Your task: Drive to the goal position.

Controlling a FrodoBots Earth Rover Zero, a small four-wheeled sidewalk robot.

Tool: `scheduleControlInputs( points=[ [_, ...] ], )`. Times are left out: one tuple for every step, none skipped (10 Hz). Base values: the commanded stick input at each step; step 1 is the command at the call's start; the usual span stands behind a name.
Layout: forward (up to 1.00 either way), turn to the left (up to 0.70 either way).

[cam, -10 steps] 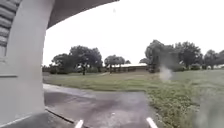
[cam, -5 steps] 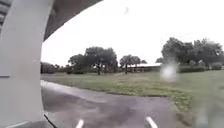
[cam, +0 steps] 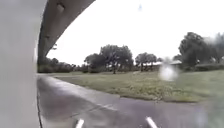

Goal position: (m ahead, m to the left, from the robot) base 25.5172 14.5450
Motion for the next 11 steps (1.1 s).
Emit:
scheduleControlInputs(
  points=[
    [0.85, 0.34],
    [0.85, 0.34],
    [0.85, 0.34],
    [0.85, 0.34],
    [0.85, 0.34],
    [0.85, 0.34],
    [0.85, 0.34],
    [0.85, 0.34],
    [0.85, 0.34],
    [0.85, 0.34],
    [0.85, 0.34]
  ],
)
